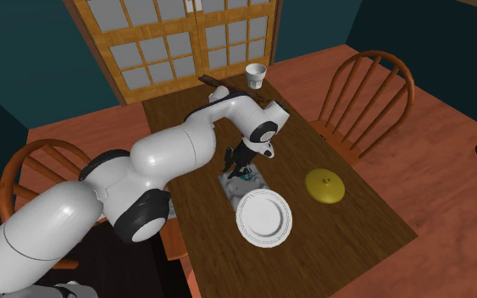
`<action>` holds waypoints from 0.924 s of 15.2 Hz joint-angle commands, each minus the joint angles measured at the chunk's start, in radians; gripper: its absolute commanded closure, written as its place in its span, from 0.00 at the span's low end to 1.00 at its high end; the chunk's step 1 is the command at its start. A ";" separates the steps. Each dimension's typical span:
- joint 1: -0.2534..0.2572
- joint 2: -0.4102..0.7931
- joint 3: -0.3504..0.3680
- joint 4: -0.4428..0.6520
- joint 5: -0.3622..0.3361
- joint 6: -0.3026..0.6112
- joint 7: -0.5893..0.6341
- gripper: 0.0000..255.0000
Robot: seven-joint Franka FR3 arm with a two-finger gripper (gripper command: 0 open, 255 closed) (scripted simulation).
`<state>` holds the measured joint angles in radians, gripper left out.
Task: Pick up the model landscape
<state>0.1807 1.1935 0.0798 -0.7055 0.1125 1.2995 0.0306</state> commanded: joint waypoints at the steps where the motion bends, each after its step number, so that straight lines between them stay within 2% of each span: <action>1: 0.000 0.001 0.000 0.000 0.000 0.000 0.000 1.00; 6: -0.001 -0.013 0.001 0.003 0.001 -0.016 0.002 1.00; 14: -0.002 -0.049 0.004 0.044 0.004 -0.092 0.015 1.00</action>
<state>0.1772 1.1404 0.0825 -0.6838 0.1155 1.2246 0.0413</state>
